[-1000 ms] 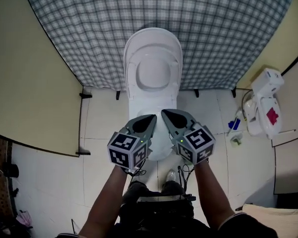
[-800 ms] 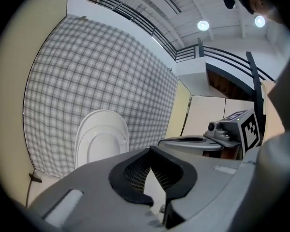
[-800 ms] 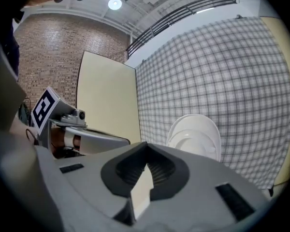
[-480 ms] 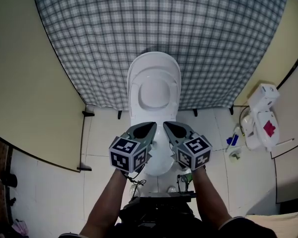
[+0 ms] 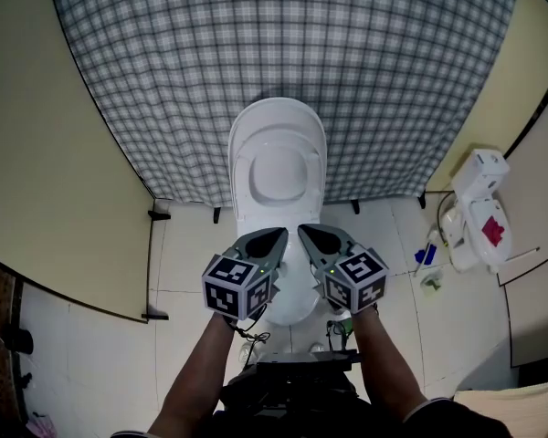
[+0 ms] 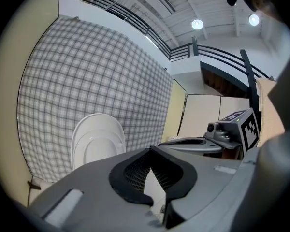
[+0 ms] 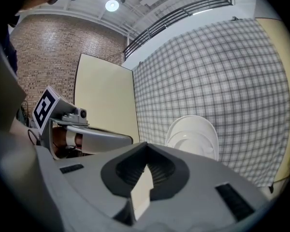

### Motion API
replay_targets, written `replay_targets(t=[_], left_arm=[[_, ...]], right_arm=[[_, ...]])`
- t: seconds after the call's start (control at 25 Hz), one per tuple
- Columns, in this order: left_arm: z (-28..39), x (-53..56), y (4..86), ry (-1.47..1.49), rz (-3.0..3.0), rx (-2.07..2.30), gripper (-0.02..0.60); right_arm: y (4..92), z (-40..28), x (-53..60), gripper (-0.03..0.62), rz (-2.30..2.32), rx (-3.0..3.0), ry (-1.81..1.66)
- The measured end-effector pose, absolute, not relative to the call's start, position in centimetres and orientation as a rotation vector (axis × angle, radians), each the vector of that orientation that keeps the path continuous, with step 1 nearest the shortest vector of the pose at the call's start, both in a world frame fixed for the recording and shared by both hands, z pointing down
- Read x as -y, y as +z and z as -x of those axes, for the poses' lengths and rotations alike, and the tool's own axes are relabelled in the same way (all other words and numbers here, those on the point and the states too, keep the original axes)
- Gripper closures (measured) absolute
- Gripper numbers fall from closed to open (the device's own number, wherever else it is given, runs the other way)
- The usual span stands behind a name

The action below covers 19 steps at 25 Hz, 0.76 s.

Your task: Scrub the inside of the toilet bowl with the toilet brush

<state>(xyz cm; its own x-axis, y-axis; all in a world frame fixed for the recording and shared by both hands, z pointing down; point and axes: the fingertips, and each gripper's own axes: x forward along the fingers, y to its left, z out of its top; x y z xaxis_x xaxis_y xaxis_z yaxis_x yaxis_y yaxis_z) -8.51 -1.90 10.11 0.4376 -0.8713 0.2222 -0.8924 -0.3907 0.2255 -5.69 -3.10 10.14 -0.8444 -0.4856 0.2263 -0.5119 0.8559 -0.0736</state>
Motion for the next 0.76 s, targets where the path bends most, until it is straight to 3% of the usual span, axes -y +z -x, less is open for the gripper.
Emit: replay_targets(t=[0.76], left_arm=[[8.81, 1.77, 9.88, 0.099, -2.378, 1.516, 0.574]], right_arm=[[9.52, 6.21, 2.36, 0.589, -0.749, 2.846, 0.208]])
